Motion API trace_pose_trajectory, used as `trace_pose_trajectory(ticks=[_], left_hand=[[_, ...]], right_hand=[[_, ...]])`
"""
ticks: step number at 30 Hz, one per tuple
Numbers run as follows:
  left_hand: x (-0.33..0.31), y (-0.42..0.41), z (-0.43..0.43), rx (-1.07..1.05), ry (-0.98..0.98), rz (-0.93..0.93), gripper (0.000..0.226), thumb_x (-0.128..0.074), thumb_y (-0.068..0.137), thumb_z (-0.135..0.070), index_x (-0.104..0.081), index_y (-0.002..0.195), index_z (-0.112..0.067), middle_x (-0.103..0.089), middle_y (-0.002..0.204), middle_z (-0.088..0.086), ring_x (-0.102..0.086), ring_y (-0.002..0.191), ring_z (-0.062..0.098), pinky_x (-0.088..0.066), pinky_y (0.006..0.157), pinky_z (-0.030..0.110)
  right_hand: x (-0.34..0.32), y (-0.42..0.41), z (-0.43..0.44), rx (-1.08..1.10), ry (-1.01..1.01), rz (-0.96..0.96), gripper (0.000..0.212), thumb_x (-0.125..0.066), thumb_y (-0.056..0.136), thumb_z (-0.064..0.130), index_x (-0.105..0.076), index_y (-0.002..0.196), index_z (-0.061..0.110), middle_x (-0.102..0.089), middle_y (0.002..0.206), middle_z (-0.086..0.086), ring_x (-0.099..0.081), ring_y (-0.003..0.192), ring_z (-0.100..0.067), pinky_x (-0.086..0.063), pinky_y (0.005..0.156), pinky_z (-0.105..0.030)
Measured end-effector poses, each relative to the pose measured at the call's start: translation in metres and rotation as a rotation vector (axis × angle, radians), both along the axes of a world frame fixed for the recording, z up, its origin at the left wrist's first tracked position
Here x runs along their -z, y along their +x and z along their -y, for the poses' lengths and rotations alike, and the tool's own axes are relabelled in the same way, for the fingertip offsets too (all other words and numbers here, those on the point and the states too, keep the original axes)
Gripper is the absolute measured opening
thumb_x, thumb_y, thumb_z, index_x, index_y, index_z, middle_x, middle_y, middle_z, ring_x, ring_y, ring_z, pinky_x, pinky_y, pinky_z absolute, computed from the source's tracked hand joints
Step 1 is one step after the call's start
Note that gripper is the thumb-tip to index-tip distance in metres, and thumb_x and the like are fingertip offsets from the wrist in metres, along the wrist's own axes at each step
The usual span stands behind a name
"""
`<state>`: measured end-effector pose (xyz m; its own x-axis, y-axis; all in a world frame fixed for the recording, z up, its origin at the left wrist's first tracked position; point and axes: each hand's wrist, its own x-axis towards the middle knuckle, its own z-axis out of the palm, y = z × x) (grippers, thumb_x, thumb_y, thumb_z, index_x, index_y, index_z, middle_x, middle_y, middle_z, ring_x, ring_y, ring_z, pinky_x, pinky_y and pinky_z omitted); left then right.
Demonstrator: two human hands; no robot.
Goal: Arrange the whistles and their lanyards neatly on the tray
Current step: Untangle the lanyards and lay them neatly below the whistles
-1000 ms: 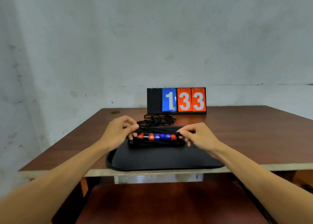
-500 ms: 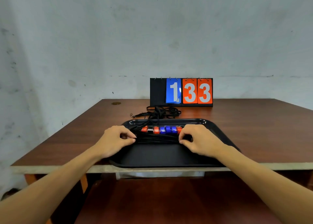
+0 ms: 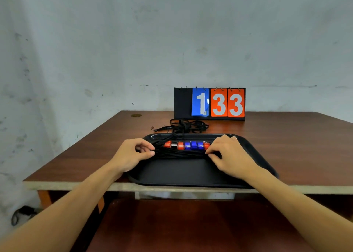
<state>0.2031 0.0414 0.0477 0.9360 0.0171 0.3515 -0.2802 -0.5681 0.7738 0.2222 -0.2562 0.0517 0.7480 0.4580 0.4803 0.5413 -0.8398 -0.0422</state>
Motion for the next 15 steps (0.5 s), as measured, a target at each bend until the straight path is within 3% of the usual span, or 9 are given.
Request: trace_pose_trajectory(ticks=[5, 8, 12, 15], left_hand=[[-0.001, -0.001, -0.008, -0.071, -0.366, -0.037, 0.014, -0.078, 0.074, -0.008, -0.074, 0.086, -0.015, -0.071, 0.089, 0.007, -0.064, 0.082, 0.016, -0.05, 0.076, 0.023], [-0.001, 0.0, -0.013, -0.092, -0.589, -0.076, 0.014, -0.071, 0.082, -0.009, -0.072, 0.095, -0.013, -0.069, 0.101, 0.009, -0.064, 0.092, 0.022, -0.052, 0.082, 0.034], [0.001, 0.005, -0.012, -0.12, -0.487, -0.067, 0.012, -0.063, 0.088, -0.01, -0.07, 0.096, -0.015, -0.068, 0.1, 0.007, -0.063, 0.095, 0.02, -0.051, 0.082, 0.03], [0.003, 0.011, -0.011, -0.136, -0.442, -0.064, 0.014, -0.06, 0.089, -0.011, -0.07, 0.094, -0.019, -0.068, 0.098, 0.004, -0.063, 0.095, 0.018, -0.052, 0.085, 0.032]], right_hand=[[-0.012, -0.003, -0.008, 0.014, 0.108, 0.078, 0.019, -0.058, 0.091, 0.026, -0.067, 0.108, 0.026, -0.06, 0.108, 0.007, -0.045, 0.104, -0.007, -0.025, 0.085, -0.023], [-0.024, 0.003, -0.034, -0.046, 0.118, 0.04, 0.019, -0.056, 0.092, 0.027, -0.066, 0.109, 0.025, -0.06, 0.107, 0.007, -0.046, 0.104, -0.008, -0.032, 0.089, -0.025], [-0.039, 0.018, -0.082, -0.133, 0.112, -0.021, 0.018, -0.059, 0.091, 0.03, -0.069, 0.105, 0.023, -0.061, 0.1, 0.003, -0.049, 0.094, -0.009, -0.044, 0.088, -0.03], [-0.044, 0.031, -0.111, -0.173, -0.012, -0.098, 0.021, -0.062, 0.089, 0.033, -0.07, 0.104, 0.022, -0.061, 0.101, 0.001, -0.052, 0.094, -0.011, -0.048, 0.087, -0.032]])
